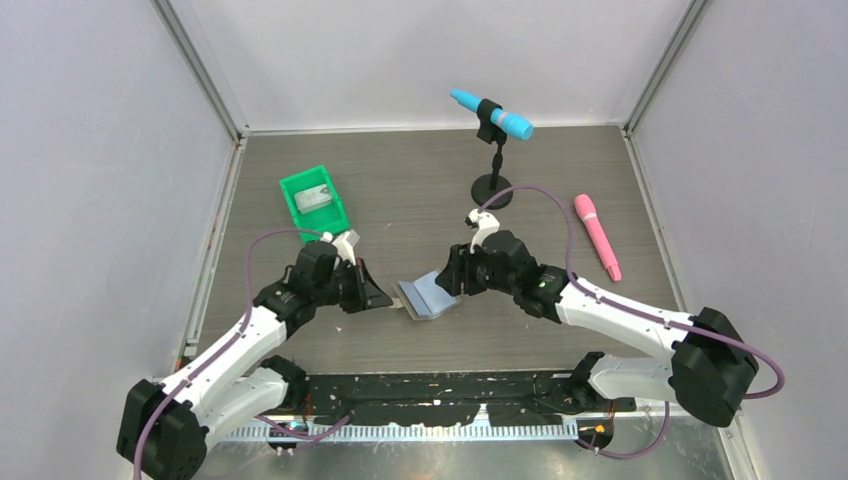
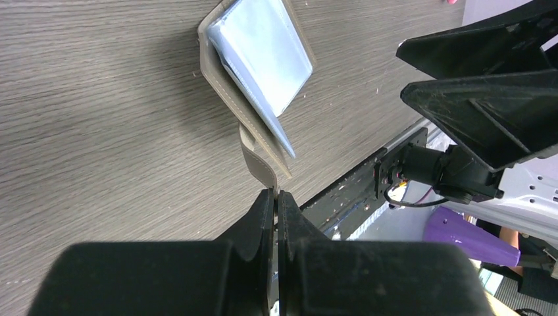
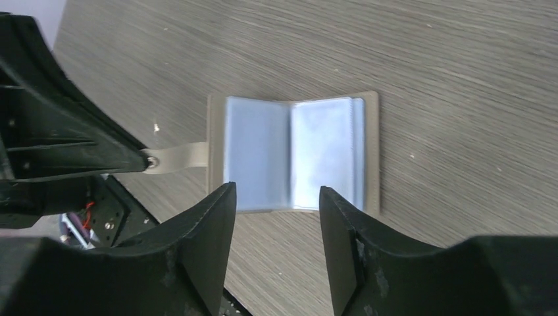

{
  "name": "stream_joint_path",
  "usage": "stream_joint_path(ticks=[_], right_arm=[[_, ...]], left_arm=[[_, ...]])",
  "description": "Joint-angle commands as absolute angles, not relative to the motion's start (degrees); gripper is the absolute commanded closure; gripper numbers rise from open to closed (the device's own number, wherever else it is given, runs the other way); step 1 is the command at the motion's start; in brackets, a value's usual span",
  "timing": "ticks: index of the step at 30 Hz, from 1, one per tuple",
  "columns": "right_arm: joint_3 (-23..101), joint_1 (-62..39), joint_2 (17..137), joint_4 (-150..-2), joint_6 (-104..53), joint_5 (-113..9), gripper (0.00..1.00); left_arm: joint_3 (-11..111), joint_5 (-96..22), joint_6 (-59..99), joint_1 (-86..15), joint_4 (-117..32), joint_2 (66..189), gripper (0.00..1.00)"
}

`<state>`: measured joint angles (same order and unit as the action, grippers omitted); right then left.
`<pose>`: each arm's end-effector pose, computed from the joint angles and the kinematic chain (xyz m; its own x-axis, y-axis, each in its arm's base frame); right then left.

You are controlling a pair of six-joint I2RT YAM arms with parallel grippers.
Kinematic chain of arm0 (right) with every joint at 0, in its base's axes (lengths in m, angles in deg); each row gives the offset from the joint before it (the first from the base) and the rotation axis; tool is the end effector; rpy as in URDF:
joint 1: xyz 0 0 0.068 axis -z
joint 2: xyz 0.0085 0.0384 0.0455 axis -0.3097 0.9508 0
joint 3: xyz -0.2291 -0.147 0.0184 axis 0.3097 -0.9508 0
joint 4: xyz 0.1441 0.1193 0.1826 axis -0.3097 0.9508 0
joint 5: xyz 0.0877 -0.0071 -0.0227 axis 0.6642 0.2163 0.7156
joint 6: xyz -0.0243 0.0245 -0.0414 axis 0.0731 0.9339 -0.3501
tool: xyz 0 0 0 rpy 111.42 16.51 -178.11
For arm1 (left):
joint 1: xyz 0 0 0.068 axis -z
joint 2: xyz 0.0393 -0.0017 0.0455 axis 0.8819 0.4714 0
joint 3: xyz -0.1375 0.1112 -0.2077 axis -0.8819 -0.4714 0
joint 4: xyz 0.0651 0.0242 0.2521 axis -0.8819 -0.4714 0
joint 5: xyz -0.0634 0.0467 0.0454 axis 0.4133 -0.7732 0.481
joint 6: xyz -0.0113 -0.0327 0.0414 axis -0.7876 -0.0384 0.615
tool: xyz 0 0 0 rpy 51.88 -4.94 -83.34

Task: Take the credit cards out of the card holder
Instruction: Open the card holder at the center of the board, then remove the credit card from the card holder.

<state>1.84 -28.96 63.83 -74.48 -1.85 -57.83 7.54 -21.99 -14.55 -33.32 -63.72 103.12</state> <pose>0.1739 0.1883 0.2324 -0.6899 -0.0005 -0.7239 -0.4678 0.7634 0.4453 0.1563 -0.1013 0.2161 -0.9031 -0.2581 -0.3433 0.0805 0.6834 -0.7256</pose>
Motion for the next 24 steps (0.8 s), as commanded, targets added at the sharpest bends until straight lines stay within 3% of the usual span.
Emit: stream_joint_path(ticks=[1,6,13,20,24], right_arm=[[4.0,-28.9,65.5,-79.9,-1.7,-52.4,0.42],[5.1,-29.7,69.8,-82.1,-1.6,-49.9,0.32],[7.6,-31.9,75.4,-82.3,-2.5,-49.0,0.3],[8.0,-32.4,78.0,-82.0,-2.9,-51.1,0.36],[7.8,-32.3,79.8,-82.3,-2.7,-51.4,0.46]], left_arm=[[9.0,-18.9,-14.9,-33.1,-60.2,103.9,1.0],[9.8,-17.6,-15.2,-33.1,-59.3,104.2,1.0],[10.8,-16.9,-14.8,-33.1,-59.1,104.7,1.0],[11.0,-17.2,-13.8,-33.1,-60.2,105.1,1.0],[10.6,-18.9,-12.8,-33.1,-62.5,104.8,1.0]])
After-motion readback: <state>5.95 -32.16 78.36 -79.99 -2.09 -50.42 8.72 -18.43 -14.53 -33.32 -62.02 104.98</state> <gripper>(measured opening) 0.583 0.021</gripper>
